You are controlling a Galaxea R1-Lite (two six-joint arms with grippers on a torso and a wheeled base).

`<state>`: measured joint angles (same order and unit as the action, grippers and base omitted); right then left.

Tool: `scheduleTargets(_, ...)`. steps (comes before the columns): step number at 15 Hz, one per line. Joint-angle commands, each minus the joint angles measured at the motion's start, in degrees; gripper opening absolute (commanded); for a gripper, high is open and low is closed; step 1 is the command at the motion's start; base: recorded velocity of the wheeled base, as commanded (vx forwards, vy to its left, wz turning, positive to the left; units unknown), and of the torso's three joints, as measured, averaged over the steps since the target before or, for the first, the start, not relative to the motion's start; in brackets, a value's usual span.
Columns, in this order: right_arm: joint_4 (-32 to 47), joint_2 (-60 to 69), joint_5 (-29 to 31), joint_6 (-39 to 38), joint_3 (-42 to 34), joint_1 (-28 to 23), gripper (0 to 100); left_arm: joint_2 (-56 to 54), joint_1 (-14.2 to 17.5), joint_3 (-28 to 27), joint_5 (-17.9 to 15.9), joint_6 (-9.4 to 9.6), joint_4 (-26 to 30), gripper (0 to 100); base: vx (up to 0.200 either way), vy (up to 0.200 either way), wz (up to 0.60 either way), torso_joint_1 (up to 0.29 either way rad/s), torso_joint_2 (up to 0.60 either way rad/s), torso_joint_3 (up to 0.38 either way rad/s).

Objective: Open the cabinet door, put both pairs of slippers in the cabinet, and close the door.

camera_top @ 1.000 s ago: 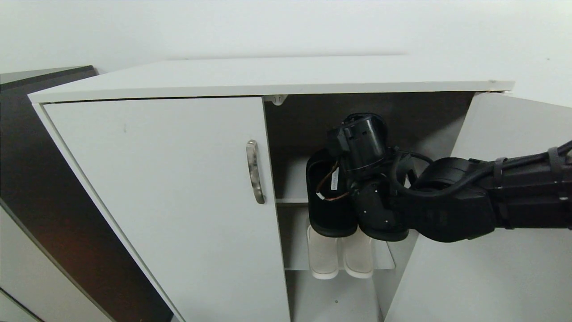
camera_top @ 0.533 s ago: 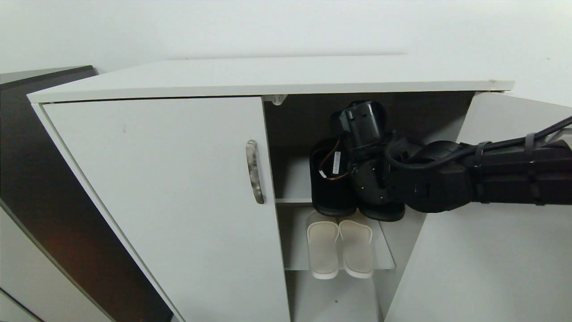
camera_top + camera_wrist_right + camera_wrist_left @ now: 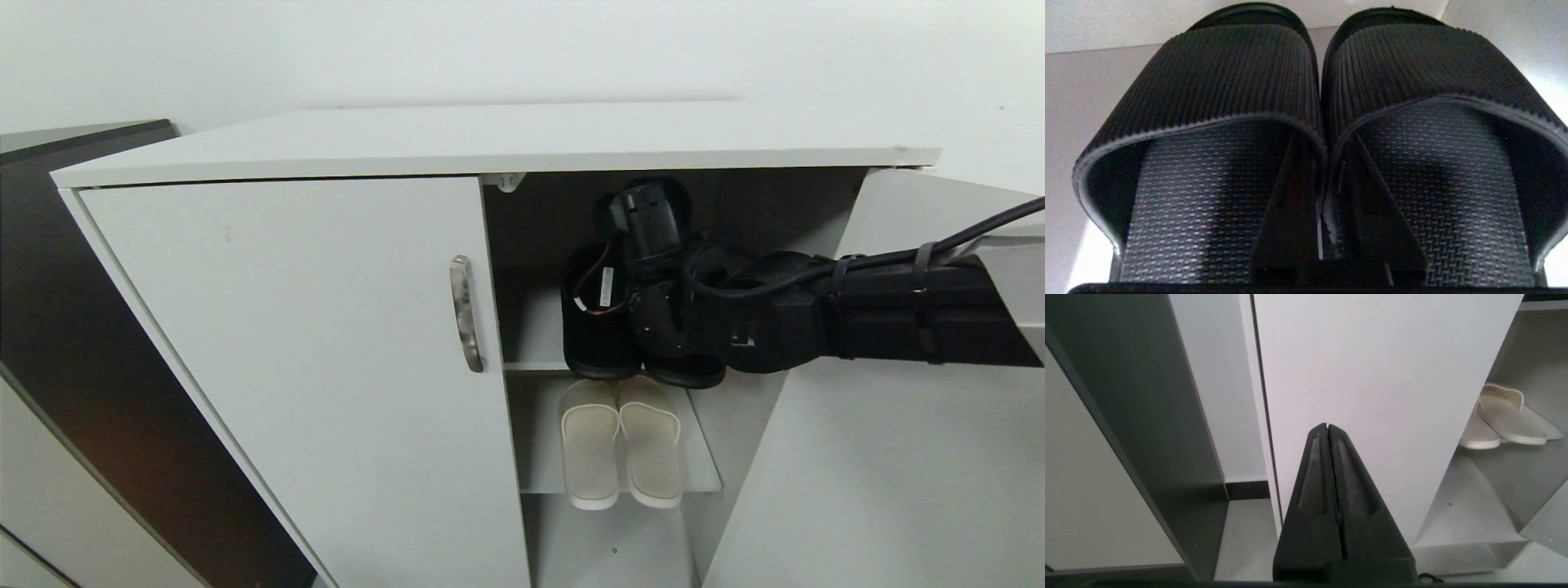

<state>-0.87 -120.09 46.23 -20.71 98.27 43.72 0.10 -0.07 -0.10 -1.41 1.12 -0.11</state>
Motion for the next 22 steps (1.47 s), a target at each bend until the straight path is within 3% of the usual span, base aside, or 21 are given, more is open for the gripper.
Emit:
scheduleTargets(1,0.0,-0.4,0.0,0.0,0.2,0.1,0,0.0,0.0,0.0,0.0,0.02,-0.1,0,0.000,0.000,0.00,0.000,0.00,0.000)
scheduleTargets(22,0.0,-2.0,0.2,-0.3,-1.8,0.0,0,0.0,0.0,0.0,0.2,-0.07,0.0,0,0.000,0.000,0.00,0.000,0.00,0.000)
